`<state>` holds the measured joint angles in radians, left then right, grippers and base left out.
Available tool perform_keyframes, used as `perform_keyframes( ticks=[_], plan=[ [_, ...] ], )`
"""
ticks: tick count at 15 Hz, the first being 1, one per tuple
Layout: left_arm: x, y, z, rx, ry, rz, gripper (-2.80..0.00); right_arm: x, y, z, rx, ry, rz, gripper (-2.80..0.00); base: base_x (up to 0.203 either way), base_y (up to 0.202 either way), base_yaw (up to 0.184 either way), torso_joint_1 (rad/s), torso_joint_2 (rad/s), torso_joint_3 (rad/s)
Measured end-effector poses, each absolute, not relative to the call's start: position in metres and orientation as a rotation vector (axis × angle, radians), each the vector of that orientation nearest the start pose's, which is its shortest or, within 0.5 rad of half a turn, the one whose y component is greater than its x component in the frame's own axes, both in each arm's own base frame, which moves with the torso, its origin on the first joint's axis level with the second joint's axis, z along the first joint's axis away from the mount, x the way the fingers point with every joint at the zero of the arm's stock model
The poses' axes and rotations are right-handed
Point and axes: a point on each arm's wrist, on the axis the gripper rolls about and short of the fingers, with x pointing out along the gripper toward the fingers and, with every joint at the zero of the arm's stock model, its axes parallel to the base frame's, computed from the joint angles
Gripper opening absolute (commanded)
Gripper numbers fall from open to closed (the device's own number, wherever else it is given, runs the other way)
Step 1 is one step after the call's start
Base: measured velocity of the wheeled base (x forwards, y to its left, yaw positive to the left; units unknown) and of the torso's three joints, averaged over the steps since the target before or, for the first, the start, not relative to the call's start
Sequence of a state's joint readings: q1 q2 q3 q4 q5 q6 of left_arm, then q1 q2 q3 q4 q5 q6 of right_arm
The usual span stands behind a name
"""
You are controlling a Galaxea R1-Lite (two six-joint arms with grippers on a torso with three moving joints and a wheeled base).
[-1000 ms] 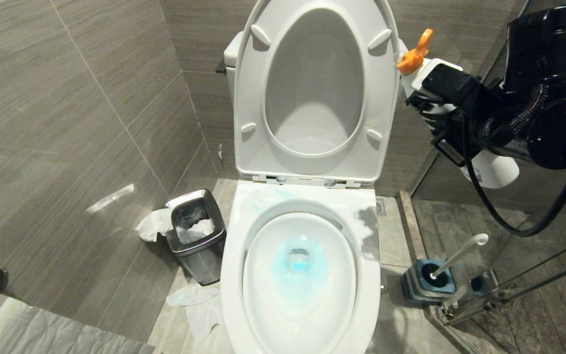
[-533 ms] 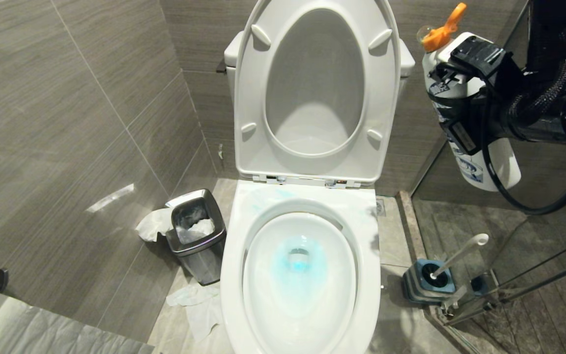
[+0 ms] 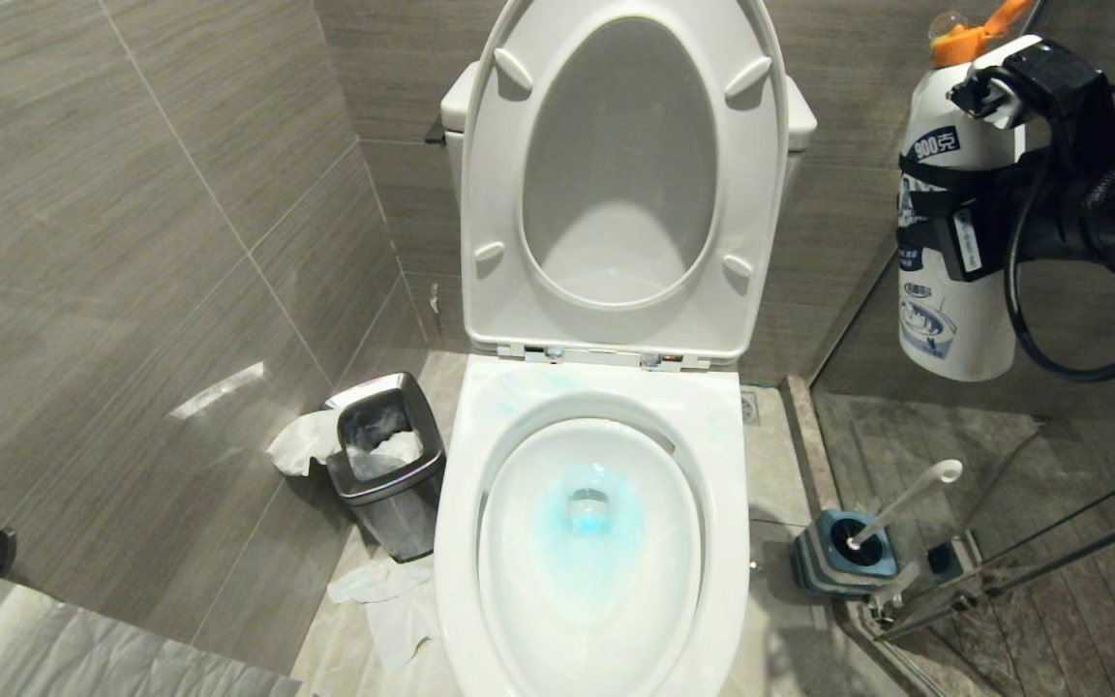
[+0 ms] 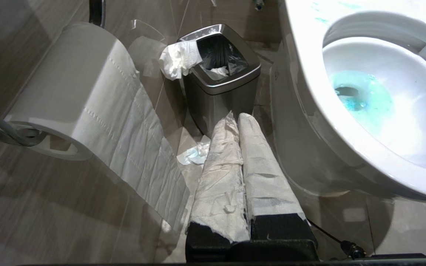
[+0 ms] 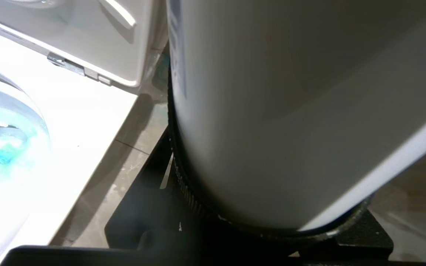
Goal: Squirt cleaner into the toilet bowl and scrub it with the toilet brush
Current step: Place the cleaning agent on the floor
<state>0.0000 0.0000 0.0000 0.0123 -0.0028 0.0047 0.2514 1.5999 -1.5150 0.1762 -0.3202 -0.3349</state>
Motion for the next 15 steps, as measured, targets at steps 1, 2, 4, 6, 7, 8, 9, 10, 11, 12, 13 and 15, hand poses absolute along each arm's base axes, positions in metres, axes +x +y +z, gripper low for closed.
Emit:
perform_keyframes(
  ticks=[1, 2, 4, 6, 7, 8, 9, 10, 11, 12, 13, 15],
  plan=[
    [-0.023, 0.0, 0.074, 0.004, 0.012, -0.003, -2.8, 0.28, 0.055, 0.332, -0.387, 0.265, -0.018, -2.8, 0.0, 0.0, 0.0, 0.0, 0.0, 0.0],
    [-0.023, 0.0, 0.074, 0.005, 0.012, -0.003, -2.8, 0.28, 0.047, 0.33, -0.375, 0.272, -0.006, -2.8, 0.0, 0.0, 0.0, 0.0, 0.0, 0.0],
    [-0.023, 0.0, 0.074, 0.004, 0.012, -0.003, -2.8, 0.28, 0.031, 0.324, -0.351, 0.276, 0.029, -2.8, 0.0, 0.0, 0.0, 0.0, 0.0, 0.0],
    [-0.023, 0.0, 0.074, 0.004, 0.012, -0.003, -2.8, 0.283, 0.019, 0.319, -0.33, 0.239, 0.06, -2.8, 0.0, 0.0, 0.0, 0.0, 0.0, 0.0],
    [-0.023, 0.0, 0.074, 0.005, 0.012, -0.003, -2.8, 0.285, 0.013, 0.317, -0.322, 0.208, 0.073, -2.8, 0.0, 0.0, 0.0, 0.0, 0.0, 0.0],
    [-0.023, 0.0, 0.074, 0.004, 0.012, -0.003, -2.8, 0.287, 0.009, 0.314, -0.317, 0.187, 0.079, -2.8, 0.0, 0.0, 0.0, 0.0, 0.0, 0.0],
    [-0.023, 0.0, 0.074, 0.005, 0.012, -0.003, -2.8, 0.29, 0.006, 0.311, -0.315, 0.178, 0.073, -2.8, 0.0, 0.0, 0.0, 0.0, 0.0, 0.0],
    [-0.023, 0.0, 0.074, 0.004, 0.012, -0.003, -2.8, 0.293, 0.002, 0.308, -0.314, 0.169, 0.063, -2.8, 0.0, 0.0, 0.0, 0.0, 0.0, 0.0],
    [-0.023, 0.0, 0.074, 0.005, 0.012, -0.003, -2.8, 0.296, 0.0, 0.306, -0.314, 0.152, 0.053, -2.8, 0.0, 0.0, 0.0, 0.0, 0.0, 0.0],
    [-0.023, 0.0, 0.074, 0.004, 0.012, -0.003, -2.8, 0.3, -0.002, 0.304, -0.314, 0.125, 0.04, -2.8, 0.0, 0.0, 0.0, 0.0, 0.0, 0.0],
    [-0.023, 0.0, 0.074, 0.005, 0.012, -0.004, -2.8, 0.304, -0.003, 0.301, -0.314, 0.103, 0.031, -2.8, 0.0, 0.0, 0.0, 0.0, 0.0, 0.0],
    [-0.023, 0.0, 0.074, 0.005, 0.012, -0.003, -2.8, 0.313, -0.005, 0.291, -0.279, 0.06, 0.008, -2.8, 0.0, 0.0, 0.0, 0.0, 0.0, 0.0]
  ],
)
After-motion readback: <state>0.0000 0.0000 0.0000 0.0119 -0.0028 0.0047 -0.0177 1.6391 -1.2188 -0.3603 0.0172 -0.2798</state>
